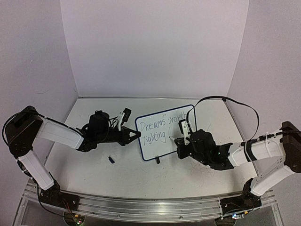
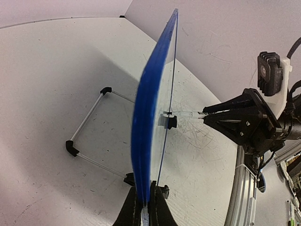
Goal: Write a sentence on the whiteboard
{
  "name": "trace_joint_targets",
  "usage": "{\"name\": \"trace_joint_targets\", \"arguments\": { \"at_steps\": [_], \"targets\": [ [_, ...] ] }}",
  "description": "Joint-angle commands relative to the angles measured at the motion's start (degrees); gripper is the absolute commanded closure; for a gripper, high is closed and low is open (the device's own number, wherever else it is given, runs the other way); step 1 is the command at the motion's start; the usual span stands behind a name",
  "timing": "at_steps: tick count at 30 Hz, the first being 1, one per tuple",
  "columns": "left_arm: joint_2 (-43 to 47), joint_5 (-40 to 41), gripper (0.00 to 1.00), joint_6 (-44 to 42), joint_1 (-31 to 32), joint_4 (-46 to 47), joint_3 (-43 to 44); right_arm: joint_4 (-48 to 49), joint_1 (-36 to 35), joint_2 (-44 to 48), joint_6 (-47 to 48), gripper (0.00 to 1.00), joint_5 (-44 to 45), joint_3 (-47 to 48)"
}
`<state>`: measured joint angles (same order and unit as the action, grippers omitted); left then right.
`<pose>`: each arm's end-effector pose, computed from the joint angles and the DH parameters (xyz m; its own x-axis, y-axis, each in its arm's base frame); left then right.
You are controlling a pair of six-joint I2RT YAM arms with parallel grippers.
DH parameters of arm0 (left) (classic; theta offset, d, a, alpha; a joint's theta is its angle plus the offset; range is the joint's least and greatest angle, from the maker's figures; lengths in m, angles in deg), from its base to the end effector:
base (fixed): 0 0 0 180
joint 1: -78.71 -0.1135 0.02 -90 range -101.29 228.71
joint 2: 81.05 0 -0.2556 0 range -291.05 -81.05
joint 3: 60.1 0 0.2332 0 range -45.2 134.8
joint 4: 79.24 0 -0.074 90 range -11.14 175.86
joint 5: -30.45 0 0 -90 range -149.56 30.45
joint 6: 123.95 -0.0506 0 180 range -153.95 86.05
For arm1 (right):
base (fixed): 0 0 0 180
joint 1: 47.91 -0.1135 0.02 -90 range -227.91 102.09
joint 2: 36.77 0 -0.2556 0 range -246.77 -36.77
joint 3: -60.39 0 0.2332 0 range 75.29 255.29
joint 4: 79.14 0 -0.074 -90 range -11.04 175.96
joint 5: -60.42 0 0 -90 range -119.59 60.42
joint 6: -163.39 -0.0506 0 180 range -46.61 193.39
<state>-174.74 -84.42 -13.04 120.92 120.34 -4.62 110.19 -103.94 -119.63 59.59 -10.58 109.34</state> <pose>0.2326 -0.2397 0.1860 -0.5439 0.0562 -0.8372 0.7607 0.4542 -0.4637 0.1771 0.2334 0.1863 -0.3733 -0.1504 -0.9154 -0.5454 0.8338 0.0854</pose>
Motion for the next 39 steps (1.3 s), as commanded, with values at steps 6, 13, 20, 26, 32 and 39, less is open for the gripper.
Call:
{"name": "trace_joint_targets", "arguments": {
  "at_steps": [6,13,20,26,32,39],
  "targets": [
    [1.75,2.11,1.00,-1.93,-0.12,-0.30,0.12,1.99,-0.03,4.19,1.19,1.00,-0.15,2.44],
    [1.50,1.95,1.00,-2.03,-0.12,-0.29,0.20,3.09,0.02,2.23,2.00,1.00,0.10,3.75],
    [1.89,1.98,1.00,-2.01,-0.14,-0.36,-0.06,3.96,0.07,-0.07,2.16,1.00,1.41,4.71],
    [2.34,2.22,1.00,-2.10,-0.12,-0.38,-0.49,3.02,0.11,-0.99,1.27,1.00,3.93,4.30],
    [2.30,2.13,1.00,-2.18,-0.12,-0.39,-0.40,1.35,0.11,-1.07,0.77,1.00,6.35,4.19],
    [2.37,2.10,1.00,-2.19,-0.10,-0.44,-0.15,0.07,0.11,1.14,0.53,1.00,6.20,3.86]
  ]
}}
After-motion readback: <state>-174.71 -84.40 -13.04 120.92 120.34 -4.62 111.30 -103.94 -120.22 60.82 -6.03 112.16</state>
